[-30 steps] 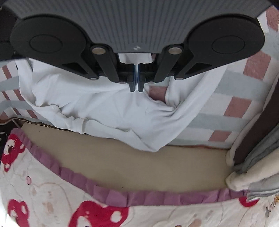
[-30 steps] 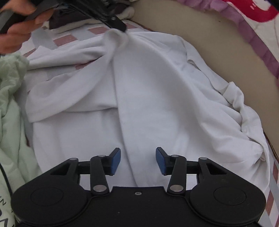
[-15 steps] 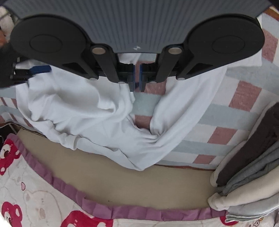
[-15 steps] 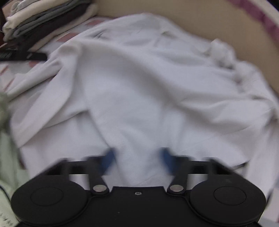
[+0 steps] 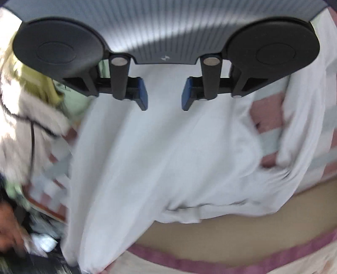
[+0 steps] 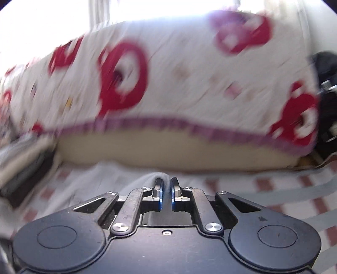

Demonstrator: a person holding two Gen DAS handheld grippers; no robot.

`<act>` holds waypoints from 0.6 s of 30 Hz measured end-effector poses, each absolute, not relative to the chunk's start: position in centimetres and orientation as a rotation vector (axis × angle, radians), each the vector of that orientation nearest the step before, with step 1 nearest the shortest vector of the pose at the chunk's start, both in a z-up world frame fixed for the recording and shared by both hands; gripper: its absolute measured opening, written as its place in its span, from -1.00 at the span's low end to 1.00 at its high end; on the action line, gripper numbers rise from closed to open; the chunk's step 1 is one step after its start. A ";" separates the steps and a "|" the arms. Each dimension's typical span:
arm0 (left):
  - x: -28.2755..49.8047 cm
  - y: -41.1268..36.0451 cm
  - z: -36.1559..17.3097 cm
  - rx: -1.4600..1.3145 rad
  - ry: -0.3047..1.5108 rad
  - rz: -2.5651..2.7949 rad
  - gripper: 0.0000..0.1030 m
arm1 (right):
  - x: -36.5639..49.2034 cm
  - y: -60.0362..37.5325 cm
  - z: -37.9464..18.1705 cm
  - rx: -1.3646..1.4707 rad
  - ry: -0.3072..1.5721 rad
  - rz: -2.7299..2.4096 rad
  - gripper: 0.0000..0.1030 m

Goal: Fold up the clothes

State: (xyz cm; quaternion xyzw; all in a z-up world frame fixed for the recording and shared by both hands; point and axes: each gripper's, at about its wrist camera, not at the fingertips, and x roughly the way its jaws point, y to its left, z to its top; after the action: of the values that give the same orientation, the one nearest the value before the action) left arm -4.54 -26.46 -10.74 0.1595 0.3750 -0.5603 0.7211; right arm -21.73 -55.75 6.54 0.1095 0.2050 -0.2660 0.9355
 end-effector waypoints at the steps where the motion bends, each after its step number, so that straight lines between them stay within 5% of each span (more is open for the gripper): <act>1: -5.4 -26.9 -11.1 0.388 0.808 -1.253 -0.03 | -22.5 -56.3 6.9 0.221 0.403 -0.578 -0.84; 11: -2.0 -25.5 -12.9 0.459 0.918 -0.914 0.04 | -26.9 -58.2 4.9 0.139 0.531 -0.865 -0.85; 18: 2.0 -20.3 -13.9 0.001 1.194 -1.051 0.12 | -27.4 -60.2 2.5 0.131 0.617 -0.982 -0.85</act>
State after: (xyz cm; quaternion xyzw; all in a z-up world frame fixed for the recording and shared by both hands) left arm 2.04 -20.34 -13.93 0.0004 0.5359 -0.4717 0.7002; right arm -27.40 -60.21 2.48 0.0621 0.2912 -0.4636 0.8345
